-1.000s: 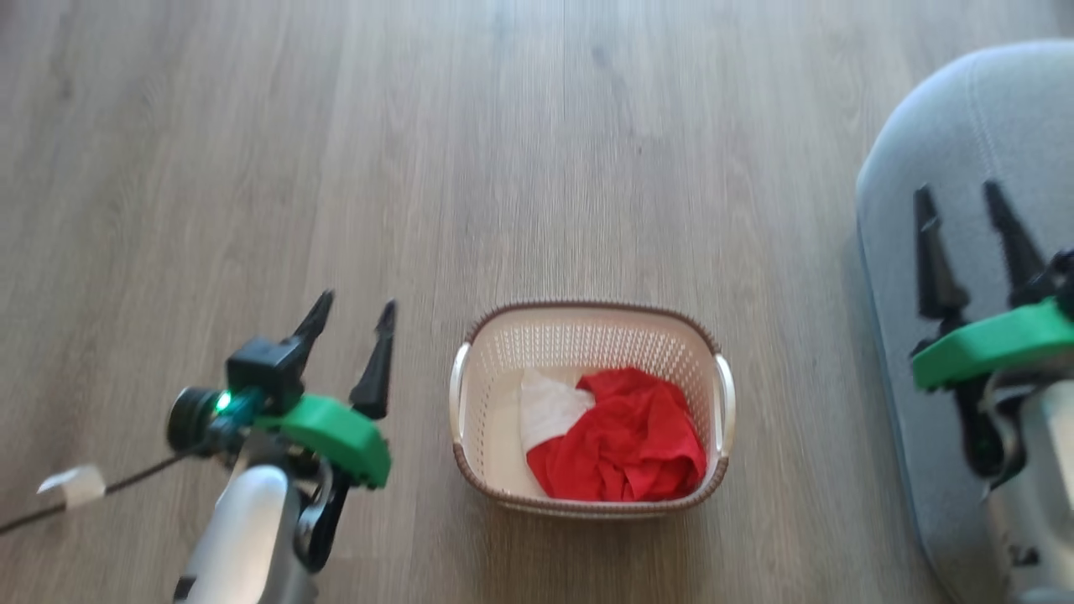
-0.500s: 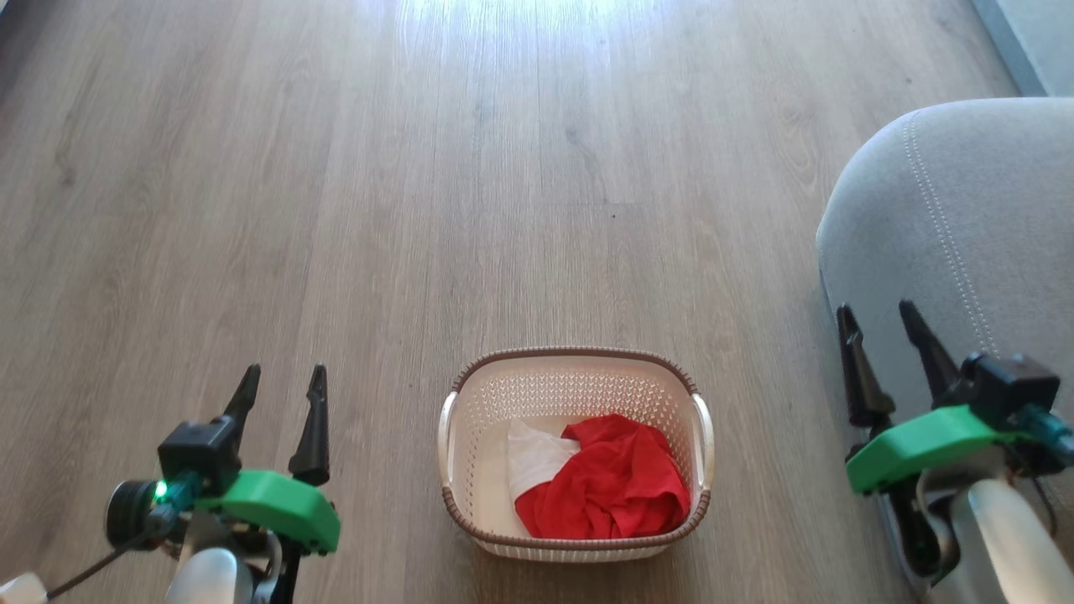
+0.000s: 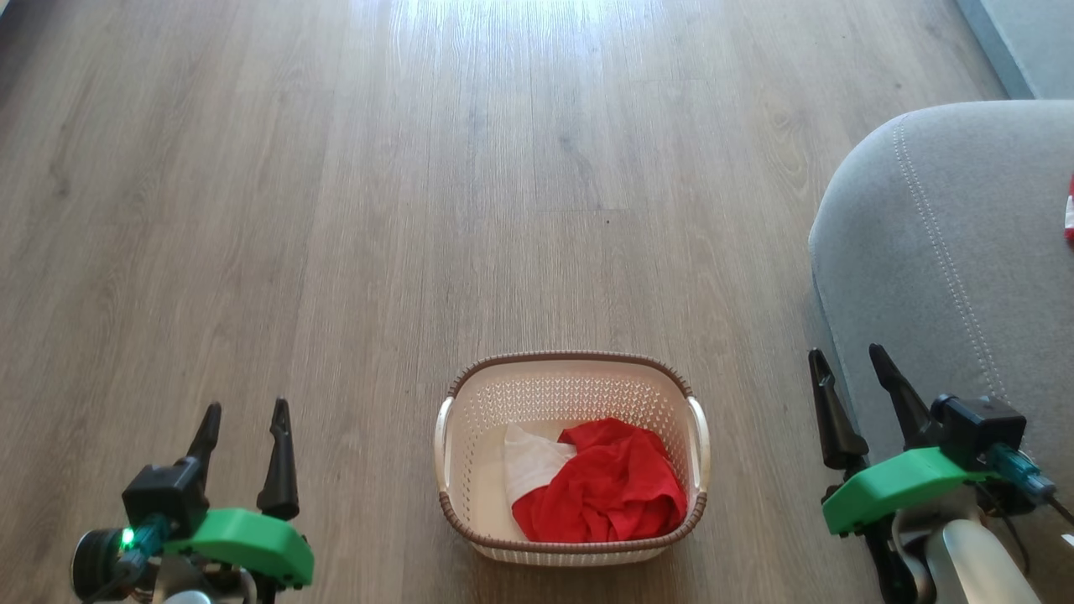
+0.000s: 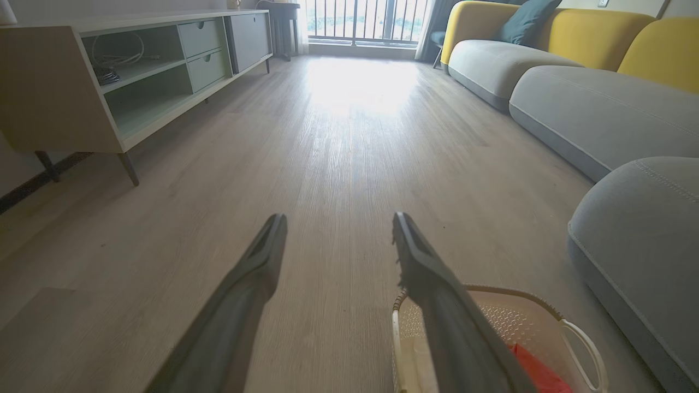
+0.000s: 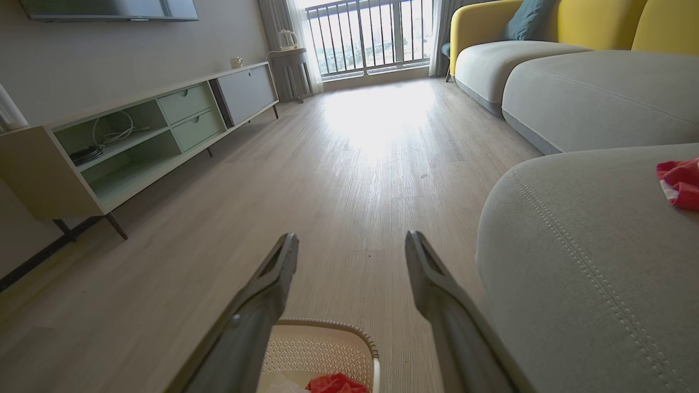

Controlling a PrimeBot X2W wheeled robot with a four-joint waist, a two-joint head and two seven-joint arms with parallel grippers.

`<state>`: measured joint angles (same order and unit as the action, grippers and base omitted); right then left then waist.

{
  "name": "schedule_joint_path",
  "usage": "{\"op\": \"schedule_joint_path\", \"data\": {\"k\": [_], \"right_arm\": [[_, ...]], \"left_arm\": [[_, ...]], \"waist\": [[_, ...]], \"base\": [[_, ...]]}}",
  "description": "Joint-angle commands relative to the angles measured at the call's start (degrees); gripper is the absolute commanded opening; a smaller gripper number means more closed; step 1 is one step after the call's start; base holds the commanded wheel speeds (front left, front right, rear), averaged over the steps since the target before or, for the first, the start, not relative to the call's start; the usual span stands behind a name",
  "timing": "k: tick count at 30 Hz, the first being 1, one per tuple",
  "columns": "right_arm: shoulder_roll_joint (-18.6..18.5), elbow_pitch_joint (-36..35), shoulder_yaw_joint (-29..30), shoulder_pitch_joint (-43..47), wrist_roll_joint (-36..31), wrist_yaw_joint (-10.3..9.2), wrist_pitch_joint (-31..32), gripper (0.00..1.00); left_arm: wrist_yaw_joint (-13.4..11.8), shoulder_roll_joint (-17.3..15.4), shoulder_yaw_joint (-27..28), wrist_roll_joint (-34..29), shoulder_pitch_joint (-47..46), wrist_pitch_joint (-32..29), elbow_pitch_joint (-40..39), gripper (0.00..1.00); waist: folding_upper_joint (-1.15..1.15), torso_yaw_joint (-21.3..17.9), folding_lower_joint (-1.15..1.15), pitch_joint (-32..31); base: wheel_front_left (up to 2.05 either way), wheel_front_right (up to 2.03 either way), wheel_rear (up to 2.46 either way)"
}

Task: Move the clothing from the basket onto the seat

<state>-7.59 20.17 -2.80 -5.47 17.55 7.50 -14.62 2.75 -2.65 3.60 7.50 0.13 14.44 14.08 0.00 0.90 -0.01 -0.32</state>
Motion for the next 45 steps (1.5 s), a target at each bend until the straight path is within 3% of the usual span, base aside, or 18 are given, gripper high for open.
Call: {"op": "schedule_joint_path", "data": {"k": [1,18,28,45], "right_arm": [[-0.1,-2.11,-1.42,-1.16,-0.53,-0.01,-0.38,1.0],[-0.29,-3.05,-2.53,-2.75,-0.76,-0.01,-0.38,1.0],[0.05,-8.6,-3.98,-9.62,-1.12,-0.01,-0.38,1.0],[2.1,-16.04,-6.14,-23.02,-1.04,-0.01,-0.38,1.0]], "left_arm": [[-0.43,-0.25,1.76,-0.13,-1.6,0.56,-2.11,1.0],[-0.5,-0.23,-2.04,1.44,-1.44,0.56,-0.41,1.0],[-0.16,-0.23,-7.72,2.79,-6.0,0.56,2.99,1.0],[2.18,-0.23,-18.2,1.02,-22.16,0.56,12.15,1.0]], "waist": [[0.0,0.0,0.01,0.0],[0.0,-0.89,0.01,1.66],[0.0,-3.88,0.01,12.84],[0.0,-7.94,0.01,33.98]], "base": [[0.0,0.0,0.0],[0.0,0.0,0.0],[0.0,0.0,0.0],[0.0,0.0,0.0]]}}
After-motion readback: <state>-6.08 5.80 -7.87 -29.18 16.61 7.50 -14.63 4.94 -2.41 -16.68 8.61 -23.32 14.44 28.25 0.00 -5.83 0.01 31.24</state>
